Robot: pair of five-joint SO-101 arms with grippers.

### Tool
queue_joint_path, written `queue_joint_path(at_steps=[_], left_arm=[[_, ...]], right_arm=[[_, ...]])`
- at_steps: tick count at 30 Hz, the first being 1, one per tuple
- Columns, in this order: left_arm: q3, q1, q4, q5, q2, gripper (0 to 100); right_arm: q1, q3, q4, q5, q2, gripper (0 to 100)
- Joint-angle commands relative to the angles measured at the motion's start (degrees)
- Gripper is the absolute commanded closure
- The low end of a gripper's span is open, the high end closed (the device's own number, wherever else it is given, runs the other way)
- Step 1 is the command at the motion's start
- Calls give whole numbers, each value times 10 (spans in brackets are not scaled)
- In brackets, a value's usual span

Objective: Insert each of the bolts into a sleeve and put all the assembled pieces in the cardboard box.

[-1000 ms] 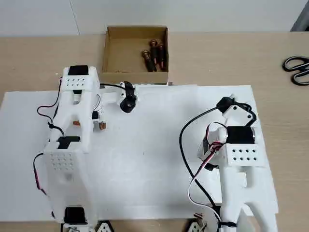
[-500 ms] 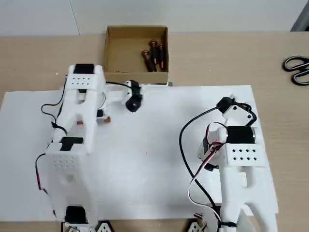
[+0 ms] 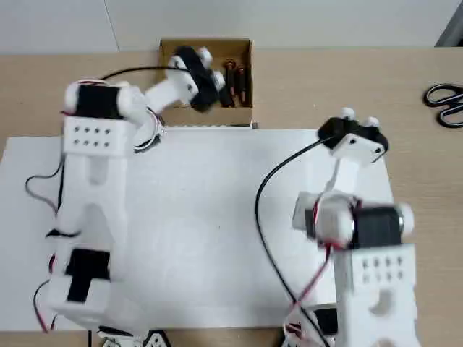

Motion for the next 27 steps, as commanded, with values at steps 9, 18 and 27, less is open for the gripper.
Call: queue_joint_path(at_steps=[9, 18, 27], left_arm=[[170, 4, 5, 254, -259, 995], [398, 1, -152, 450, -505, 995], [612, 4, -371, 636, -694, 995]], right_arm=[[-104, 43, 0, 81, -197, 996], [-105, 147, -116, 133, -271, 996], [-176, 256, -273, 131, -285, 996]])
